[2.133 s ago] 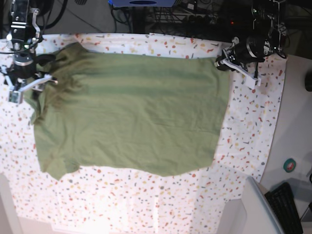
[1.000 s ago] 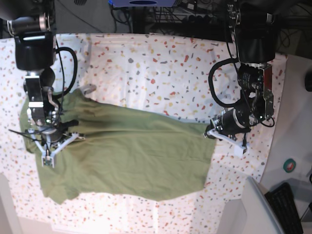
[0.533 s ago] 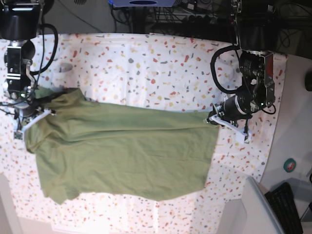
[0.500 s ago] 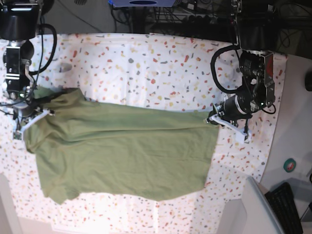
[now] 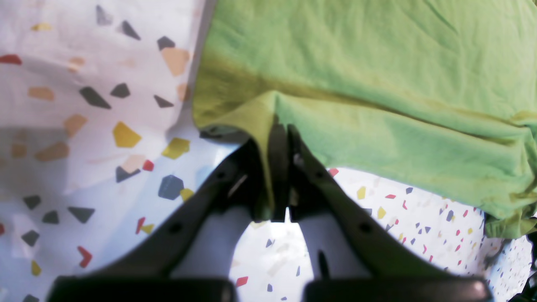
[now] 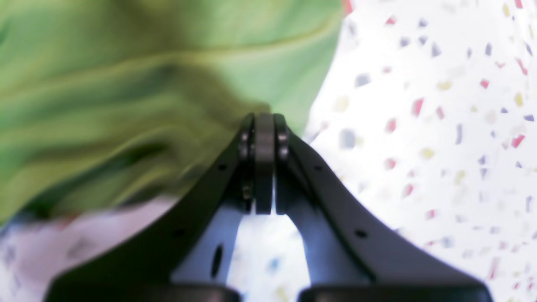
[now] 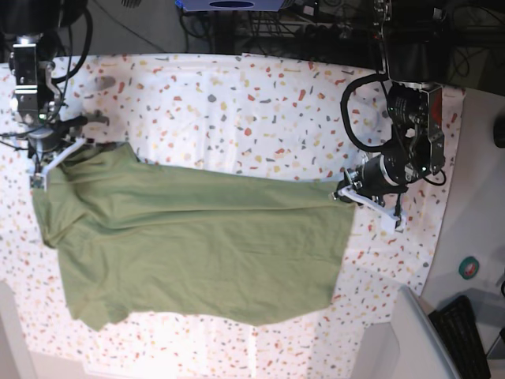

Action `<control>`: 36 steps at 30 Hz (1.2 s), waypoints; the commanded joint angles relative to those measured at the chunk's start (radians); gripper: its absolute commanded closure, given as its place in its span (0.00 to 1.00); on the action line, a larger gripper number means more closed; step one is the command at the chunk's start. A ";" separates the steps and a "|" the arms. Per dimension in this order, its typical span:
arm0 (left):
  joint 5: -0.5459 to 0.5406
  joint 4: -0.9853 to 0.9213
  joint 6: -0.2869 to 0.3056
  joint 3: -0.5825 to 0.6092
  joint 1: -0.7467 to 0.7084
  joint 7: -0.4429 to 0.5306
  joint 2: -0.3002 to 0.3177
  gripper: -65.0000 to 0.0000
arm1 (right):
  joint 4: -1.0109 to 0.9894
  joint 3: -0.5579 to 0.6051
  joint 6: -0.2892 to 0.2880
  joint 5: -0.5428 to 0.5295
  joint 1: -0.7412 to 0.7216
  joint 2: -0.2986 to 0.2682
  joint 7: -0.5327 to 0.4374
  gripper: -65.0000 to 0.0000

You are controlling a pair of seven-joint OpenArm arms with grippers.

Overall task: Layout the t-shirt on the table in an organized manner, then fold the t-shirt properly
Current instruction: 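Hold the collar-side edge with both grippers, lowering it flat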

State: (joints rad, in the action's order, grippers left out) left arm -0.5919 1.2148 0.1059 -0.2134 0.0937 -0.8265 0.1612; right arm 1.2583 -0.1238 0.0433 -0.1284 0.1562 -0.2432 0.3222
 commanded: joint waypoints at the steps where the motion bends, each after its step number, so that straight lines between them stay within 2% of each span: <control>1: -0.010 0.017 0.007 -0.002 0.015 0.009 0.011 1.00 | 0.044 0.008 0.004 0.005 0.004 -0.009 -0.019 1.00; 11: -0.010 0.015 0.007 -0.008 0.013 0.009 0.011 1.00 | 0.192 0.109 0.004 0.005 0.207 -0.008 -0.018 1.00; 13: -0.010 0.015 0.007 -0.010 0.013 0.009 0.018 1.00 | 0.212 0.098 0.005 0.005 0.234 -0.009 -0.018 1.00; 19: -0.010 0.015 0.007 -0.007 0.013 0.011 0.031 1.00 | 0.192 -0.086 0.005 -0.003 0.173 0.006 -0.016 1.00; 22: -0.010 0.015 0.007 -0.002 0.011 0.011 0.031 1.00 | 0.183 -0.208 0.000 -0.103 0.150 0.052 -0.016 1.00; 24: -0.010 0.015 0.007 -0.002 0.001 0.011 0.031 1.00 | 0.188 -0.281 -0.047 -0.235 0.148 0.068 -0.004 1.00; 26: -0.010 0.017 0.007 -0.002 -0.004 0.011 0.030 1.00 | 0.191 -0.300 -0.132 -0.342 0.148 0.068 0.039 0.87; 27: -0.010 0.017 0.007 -0.002 -0.005 0.011 0.030 1.00 | 0.192 -0.299 -0.179 -0.380 0.148 0.064 0.061 0.85; 29: -0.010 0.017 0.007 -0.002 -0.007 0.011 0.030 1.00 | 0.211 -0.294 -0.242 -0.388 0.145 0.064 0.091 0.84; 31: -0.010 0.017 0.007 -0.002 -0.008 0.011 0.030 1.00 | 0.232 -0.285 -0.263 -0.371 0.142 0.064 0.114 0.84; 34: -0.010 0.013 0.007 -0.002 -0.008 0.011 0.031 1.00 | 0.260 -0.248 -0.263 -0.336 0.122 0.064 0.131 0.83; 36: -0.010 0.015 0.007 -0.002 -0.008 0.011 0.031 1.00 | 0.265 -0.239 -0.263 -0.333 0.105 0.064 0.148 0.76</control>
State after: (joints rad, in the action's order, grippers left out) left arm -0.5911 1.2144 0.1055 -0.2131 0.0681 -0.8268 0.1852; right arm 1.5005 -0.3599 -0.2176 -0.4557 0.2760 -0.1650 0.4938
